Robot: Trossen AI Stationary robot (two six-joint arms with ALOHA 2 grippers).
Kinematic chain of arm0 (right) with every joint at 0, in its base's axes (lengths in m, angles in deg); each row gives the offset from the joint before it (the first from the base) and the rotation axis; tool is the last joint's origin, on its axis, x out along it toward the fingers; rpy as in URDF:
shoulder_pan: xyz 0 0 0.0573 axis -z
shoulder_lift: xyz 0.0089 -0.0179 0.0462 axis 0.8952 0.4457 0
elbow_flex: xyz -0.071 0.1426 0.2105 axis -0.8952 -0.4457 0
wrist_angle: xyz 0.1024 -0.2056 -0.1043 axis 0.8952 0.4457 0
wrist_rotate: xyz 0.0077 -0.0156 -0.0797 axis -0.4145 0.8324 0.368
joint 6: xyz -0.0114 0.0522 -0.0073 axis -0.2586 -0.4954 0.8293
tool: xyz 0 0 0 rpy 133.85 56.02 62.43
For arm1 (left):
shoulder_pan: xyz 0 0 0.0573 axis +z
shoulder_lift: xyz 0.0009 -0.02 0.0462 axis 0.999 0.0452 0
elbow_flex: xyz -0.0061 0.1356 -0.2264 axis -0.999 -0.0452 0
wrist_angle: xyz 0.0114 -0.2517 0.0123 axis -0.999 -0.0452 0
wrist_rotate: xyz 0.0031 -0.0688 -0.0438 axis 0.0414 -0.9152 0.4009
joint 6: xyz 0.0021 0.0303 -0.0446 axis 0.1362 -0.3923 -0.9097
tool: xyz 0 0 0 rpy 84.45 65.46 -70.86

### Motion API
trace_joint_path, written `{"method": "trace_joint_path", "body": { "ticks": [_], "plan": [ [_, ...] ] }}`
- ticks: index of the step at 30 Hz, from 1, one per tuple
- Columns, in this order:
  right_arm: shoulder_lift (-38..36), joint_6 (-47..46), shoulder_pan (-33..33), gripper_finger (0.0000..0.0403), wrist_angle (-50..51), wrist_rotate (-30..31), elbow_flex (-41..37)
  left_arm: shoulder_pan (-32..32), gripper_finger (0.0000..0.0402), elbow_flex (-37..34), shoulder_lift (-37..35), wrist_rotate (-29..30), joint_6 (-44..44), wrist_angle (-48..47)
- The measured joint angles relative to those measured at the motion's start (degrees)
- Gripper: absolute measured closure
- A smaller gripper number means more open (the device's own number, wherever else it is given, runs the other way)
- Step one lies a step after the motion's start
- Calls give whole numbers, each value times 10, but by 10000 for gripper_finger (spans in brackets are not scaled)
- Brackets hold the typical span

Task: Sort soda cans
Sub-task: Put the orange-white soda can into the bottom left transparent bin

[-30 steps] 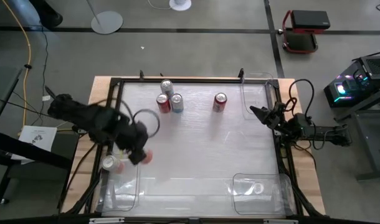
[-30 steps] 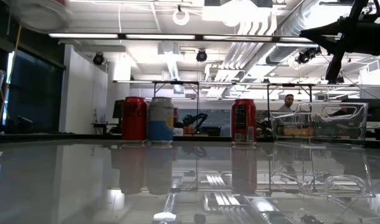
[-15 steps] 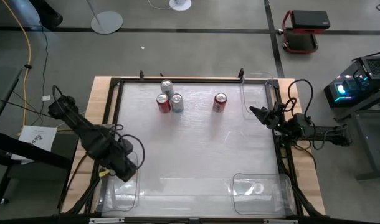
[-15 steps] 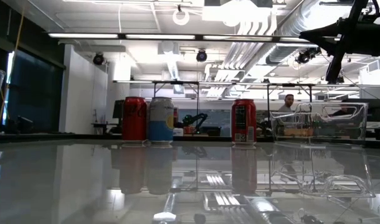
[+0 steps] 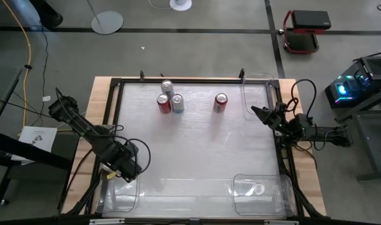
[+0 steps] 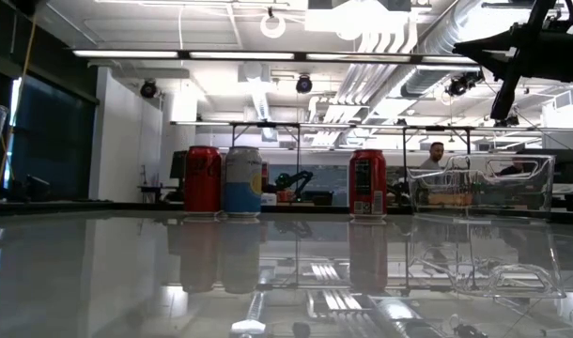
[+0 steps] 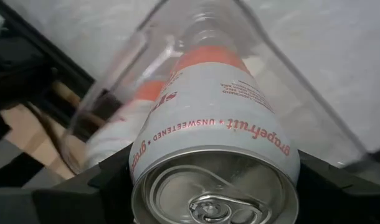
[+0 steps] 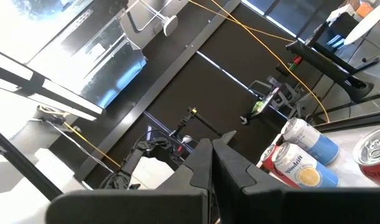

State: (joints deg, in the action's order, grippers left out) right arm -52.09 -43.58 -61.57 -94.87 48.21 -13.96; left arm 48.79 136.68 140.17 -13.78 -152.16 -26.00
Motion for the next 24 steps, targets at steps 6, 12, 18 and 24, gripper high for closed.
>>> {"method": "trace_joint_path", "body": {
  "ticks": [6, 12, 18, 24],
  "plan": [
    [0, 0, 0, 403, -1, 0, 0, 0, 112, -30, 0, 29, 6, 5],
    [0, 0, 0, 403, -2, 0, 0, 0, 104, -53, 0, 36, 22, 36],
    [0, 0, 0, 403, -2, 1, 0, 0, 101, -69, 0, 45, 31, 58],
    [0, -4, 0, 403, -2, 1, 0, 0, 100, -92, 0, 47, 35, 98]
  ]
}}
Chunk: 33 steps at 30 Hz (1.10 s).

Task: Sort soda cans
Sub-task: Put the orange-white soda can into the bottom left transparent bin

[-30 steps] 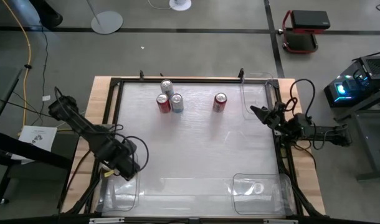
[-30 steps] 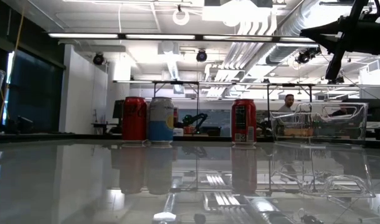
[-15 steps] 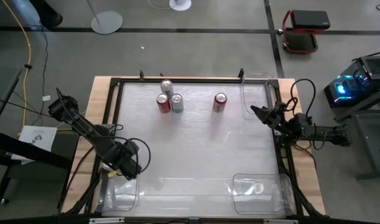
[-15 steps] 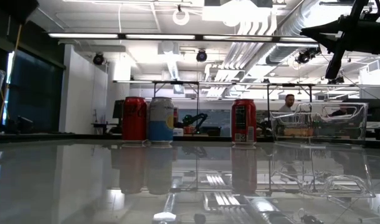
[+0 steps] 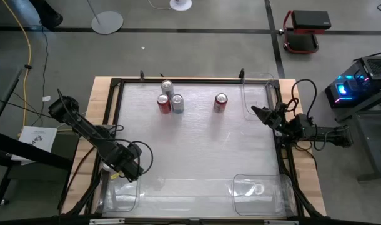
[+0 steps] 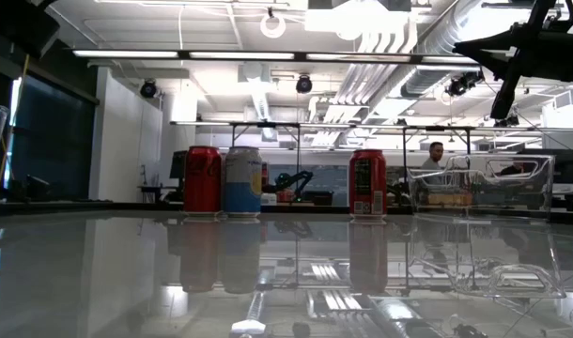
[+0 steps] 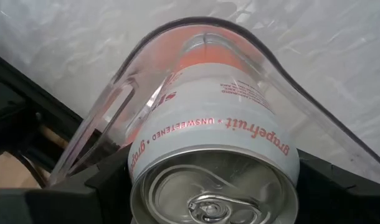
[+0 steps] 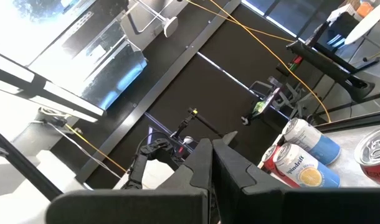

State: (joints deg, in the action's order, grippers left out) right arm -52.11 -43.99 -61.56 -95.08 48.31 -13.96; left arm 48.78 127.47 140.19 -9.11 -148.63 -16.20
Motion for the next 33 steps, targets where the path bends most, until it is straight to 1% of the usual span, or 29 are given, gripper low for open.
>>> {"method": "trace_joint_path", "body": {
  "ticks": [6, 11, 18, 24, 33],
  "plan": [
    [0, -14, 0, 403, 0, 0, 0, 0, 99, -6, -1, 4, -20, 8],
    [0, -14, 0, 403, 0, 0, 0, 0, 87, -6, -1, 4, -31, 8],
    [0, -14, 0, 403, 0, 0, 0, 0, 76, -2, 0, -17, -48, -9],
    [0, -13, 0, 403, 0, 1, 0, 0, 75, 21, 0, -14, -48, -52],
    [0, -9, 0, 403, 1, 1, 0, 0, 75, 28, 0, 1, -45, -51]
  ]
}}
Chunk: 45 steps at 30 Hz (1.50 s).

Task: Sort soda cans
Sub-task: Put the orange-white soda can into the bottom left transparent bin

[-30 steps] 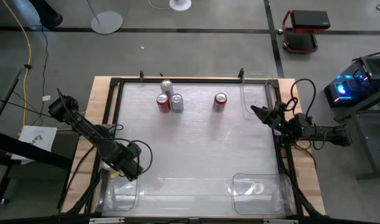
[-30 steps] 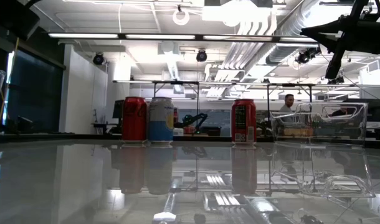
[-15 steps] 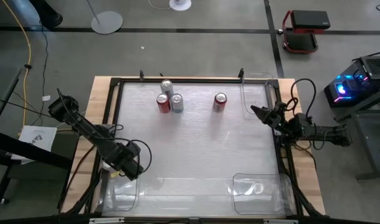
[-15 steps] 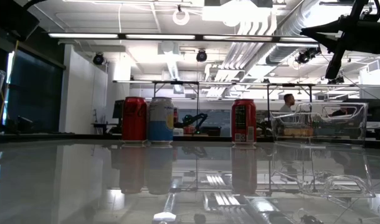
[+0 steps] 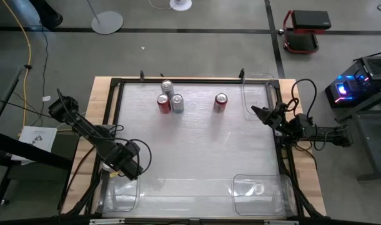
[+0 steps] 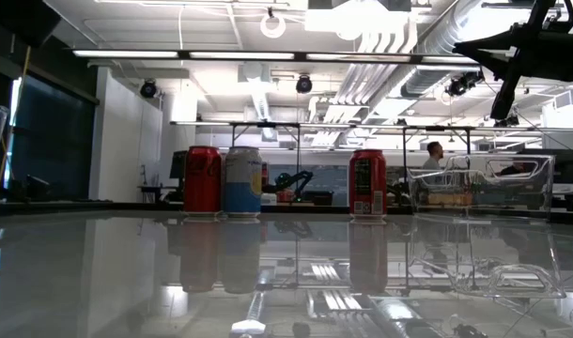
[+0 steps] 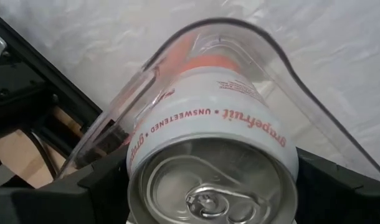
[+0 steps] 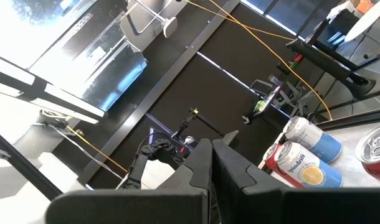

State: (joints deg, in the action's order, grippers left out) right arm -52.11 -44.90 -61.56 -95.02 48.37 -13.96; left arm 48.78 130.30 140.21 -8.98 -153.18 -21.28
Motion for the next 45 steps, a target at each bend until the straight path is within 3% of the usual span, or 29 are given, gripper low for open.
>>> {"method": "trace_joint_path", "body": {
  "ticks": [20, 27, 45],
  "plan": [
    [0, 0, 0, 403, 0, 0, 0, 0, 74, 0, 0, 45, 4, 6],
    [0, 0, 0, 403, 0, -1, 0, 0, 74, -33, -2, 8, 6, 59],
    [0, 0, 0, 403, 2, -2, 0, 2, 75, -34, -1, 6, 25, 74]
  ]
}}
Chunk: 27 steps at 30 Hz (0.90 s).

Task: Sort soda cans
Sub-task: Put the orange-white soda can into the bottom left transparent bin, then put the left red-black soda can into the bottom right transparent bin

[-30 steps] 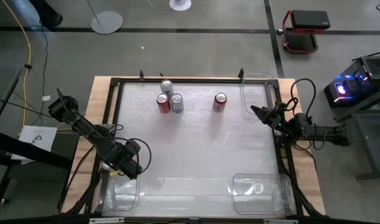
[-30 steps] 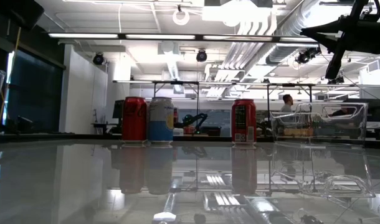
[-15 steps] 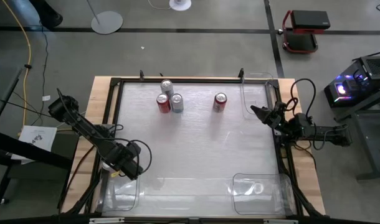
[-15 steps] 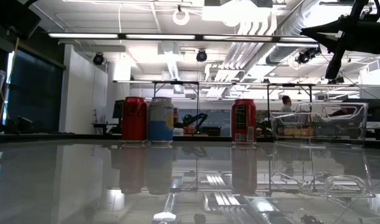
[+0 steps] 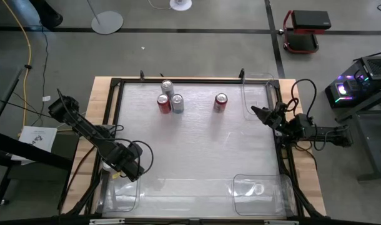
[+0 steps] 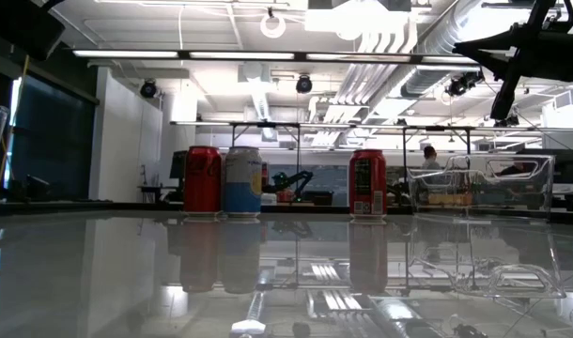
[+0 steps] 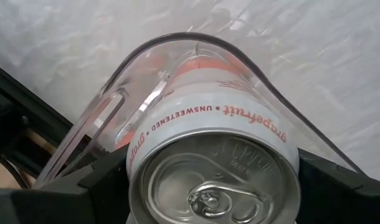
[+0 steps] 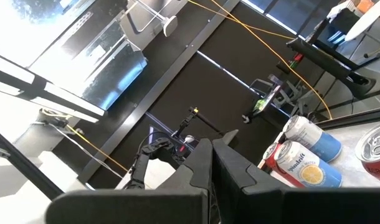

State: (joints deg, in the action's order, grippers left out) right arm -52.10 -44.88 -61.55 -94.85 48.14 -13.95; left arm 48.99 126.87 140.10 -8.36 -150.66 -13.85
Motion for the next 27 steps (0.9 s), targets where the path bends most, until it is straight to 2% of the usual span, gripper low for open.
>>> {"method": "trace_joint_path", "body": {
  "ticks": [9, 14, 20, 27],
  "plan": [
    [0, 0, 0, 403, 0, 0, 0, 0, 37, 0, 0, -8, -3, -10],
    [0, 0, 0, 403, 0, 0, 0, 5, 33, 7, 0, -28, -4, -19],
    [0, 0, 0, 403, 0, 0, 0, 5, 34, 52, -1, -29, 21, -90],
    [0, 0, 0, 403, 0, 0, 0, 5, 34, 147, -2, -23, 50, -164]
  ]
}}
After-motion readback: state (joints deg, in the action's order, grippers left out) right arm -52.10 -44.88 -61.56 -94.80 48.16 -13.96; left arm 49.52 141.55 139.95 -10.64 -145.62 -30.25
